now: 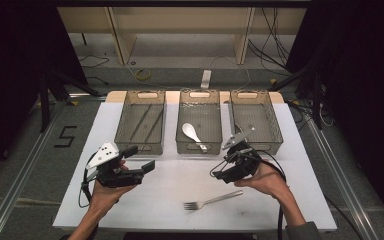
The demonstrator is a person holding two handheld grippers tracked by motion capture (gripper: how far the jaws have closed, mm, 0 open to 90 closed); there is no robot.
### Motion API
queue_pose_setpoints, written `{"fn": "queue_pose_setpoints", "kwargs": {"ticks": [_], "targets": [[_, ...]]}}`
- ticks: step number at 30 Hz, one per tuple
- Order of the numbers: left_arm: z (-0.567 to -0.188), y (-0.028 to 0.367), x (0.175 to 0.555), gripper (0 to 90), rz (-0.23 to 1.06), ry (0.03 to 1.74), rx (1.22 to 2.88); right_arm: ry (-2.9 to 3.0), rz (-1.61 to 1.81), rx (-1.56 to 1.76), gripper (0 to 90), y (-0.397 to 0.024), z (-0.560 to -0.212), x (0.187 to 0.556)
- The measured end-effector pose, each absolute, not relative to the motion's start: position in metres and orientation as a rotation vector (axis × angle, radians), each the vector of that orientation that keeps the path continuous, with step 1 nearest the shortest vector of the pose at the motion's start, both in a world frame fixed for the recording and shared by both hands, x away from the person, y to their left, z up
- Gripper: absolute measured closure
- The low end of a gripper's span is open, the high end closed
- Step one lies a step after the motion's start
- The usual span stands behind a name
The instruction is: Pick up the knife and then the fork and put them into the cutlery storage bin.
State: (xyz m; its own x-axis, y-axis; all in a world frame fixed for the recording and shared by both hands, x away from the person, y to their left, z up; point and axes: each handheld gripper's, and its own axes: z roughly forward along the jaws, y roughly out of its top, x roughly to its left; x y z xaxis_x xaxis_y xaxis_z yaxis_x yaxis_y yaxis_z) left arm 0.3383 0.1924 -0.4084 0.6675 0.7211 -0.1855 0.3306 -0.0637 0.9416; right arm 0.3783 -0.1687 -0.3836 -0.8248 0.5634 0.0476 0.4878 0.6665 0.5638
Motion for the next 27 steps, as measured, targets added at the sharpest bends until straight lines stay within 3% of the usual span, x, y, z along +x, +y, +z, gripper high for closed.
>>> {"fn": "queue_pose_setpoints", "kwargs": {"ticks": [18, 27], "targets": [[-0.408, 0.192, 0.338, 15.1, 0.393, 0.858, 1.654, 2.916, 0.676, 0.753, 28.9, -0.146, -0.423, 0.36], [-0.408, 0.19, 0.337, 13.5, 0.395, 0.842, 1.674, 2.973, 0.561, 0.668, 34.3, -0.134, -0.437, 0.353]]}}
